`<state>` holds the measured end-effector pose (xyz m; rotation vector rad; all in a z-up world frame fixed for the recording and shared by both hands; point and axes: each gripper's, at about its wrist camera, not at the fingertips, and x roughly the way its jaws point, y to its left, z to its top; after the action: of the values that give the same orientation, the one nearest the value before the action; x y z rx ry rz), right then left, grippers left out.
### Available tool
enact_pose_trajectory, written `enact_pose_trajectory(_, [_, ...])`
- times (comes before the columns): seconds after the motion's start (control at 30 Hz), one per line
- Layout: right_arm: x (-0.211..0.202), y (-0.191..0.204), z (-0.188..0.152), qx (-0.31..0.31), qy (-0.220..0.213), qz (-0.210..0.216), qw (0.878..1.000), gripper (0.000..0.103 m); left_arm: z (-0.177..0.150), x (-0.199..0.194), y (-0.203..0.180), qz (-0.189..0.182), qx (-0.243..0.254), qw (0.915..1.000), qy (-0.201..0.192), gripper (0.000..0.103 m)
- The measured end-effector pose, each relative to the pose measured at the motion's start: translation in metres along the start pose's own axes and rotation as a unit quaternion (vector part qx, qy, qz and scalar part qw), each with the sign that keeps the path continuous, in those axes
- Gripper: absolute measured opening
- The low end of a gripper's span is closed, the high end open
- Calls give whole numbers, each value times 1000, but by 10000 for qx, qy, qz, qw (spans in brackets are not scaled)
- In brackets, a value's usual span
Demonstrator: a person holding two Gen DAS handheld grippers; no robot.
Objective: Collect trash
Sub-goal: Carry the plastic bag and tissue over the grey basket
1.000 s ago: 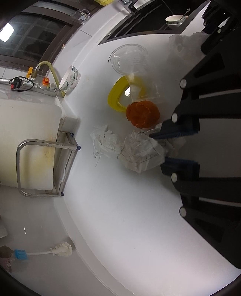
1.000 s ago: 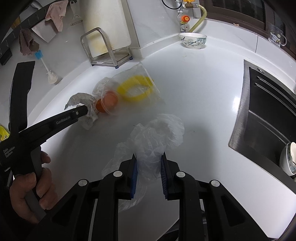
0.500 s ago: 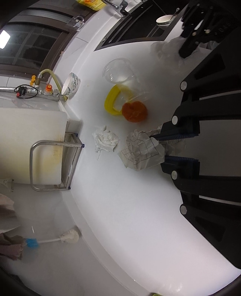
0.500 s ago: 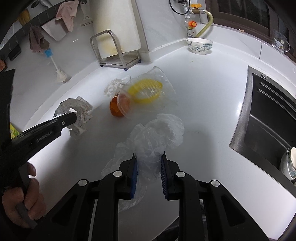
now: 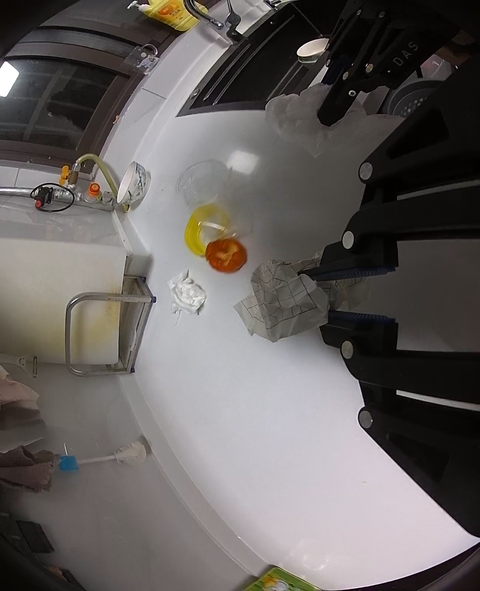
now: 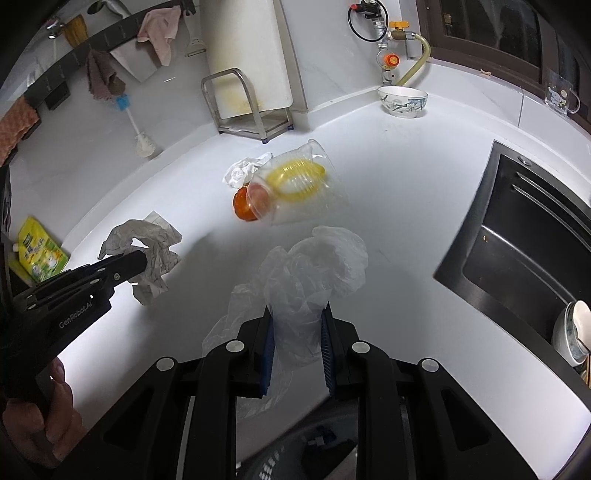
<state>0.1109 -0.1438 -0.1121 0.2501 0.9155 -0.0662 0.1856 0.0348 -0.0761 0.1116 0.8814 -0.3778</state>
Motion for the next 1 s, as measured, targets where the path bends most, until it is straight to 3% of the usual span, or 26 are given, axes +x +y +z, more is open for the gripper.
enact_pose_trajectory(0.6, [-68,-56,-72,-424,273,311,9982,21,-70,-68,-87,93,-107,9999,70,16])
enact_pose_trajectory(1.0, [-90,-97,-124,-540,526,421,9963,21,-121,-84,-147,20,0,9995,303,16])
